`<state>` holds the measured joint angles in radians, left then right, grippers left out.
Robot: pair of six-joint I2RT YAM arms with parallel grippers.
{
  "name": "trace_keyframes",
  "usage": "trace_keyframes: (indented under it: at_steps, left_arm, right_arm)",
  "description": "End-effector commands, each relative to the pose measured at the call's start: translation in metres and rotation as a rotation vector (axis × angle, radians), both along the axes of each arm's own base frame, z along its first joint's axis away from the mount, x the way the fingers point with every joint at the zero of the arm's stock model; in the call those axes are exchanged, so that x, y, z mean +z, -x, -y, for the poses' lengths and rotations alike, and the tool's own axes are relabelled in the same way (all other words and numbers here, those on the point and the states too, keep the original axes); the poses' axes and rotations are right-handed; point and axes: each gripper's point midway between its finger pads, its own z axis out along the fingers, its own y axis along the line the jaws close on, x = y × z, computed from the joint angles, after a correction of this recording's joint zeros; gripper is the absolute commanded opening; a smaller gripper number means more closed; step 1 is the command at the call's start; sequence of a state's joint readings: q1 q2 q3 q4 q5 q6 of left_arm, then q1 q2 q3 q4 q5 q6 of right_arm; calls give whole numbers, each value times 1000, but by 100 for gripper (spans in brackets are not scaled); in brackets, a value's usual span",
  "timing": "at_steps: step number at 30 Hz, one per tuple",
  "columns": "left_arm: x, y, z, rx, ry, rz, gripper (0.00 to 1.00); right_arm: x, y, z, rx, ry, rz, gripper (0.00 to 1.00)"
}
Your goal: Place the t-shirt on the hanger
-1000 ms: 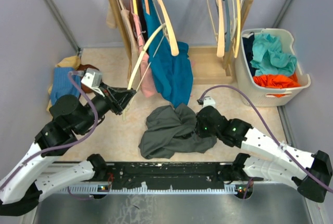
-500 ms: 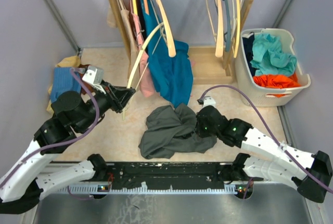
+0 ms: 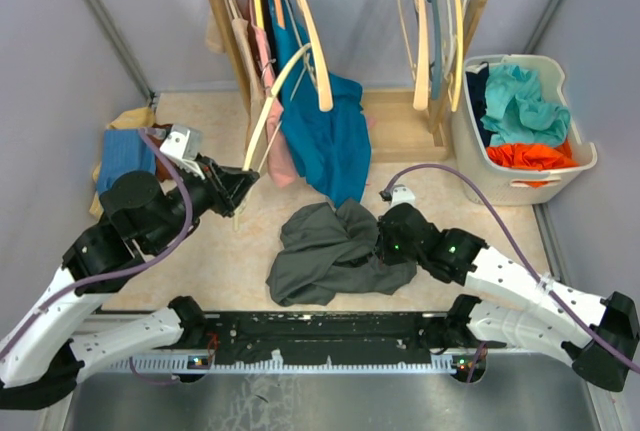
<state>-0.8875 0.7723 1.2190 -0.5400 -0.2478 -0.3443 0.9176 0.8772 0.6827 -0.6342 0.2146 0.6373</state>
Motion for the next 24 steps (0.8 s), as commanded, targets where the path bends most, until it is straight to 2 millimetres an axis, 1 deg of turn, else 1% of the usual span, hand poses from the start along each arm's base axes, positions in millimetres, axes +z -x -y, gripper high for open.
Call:
trace_keyframes:
  at_steps: [1,4,6,8,10,12,16,24]
  left_arm:
    - [-7,3,-5,8,-36,-51,1]
    - [-14,1,-3,2,-93,-60,1]
    - [-9,2,-1,-18,-106,-39,1]
    - [-3,5,5,-69,-103,6,0]
    - [-3,4,8,-79,-111,18,0]
    - [0,4,16,-114,-109,47,0]
    - [-2,-5,24,-107,-118,53,0]
    - [-6,-24,50,-128,-133,54,0]
  right_arm:
    - [19,-8,-7,5,-47,47,0]
    - [20,-8,-7,8,-49,49,0]
    - [20,-7,-7,9,-50,47,0]
    - [20,-7,-7,7,-52,50,0]
    - [20,-6,-6,10,-51,51,0]
    - [20,-6,-5,8,-51,53,0]
    - [20,-4,-1,3,-49,54,0]
    - [19,0,6,-10,-55,56,0]
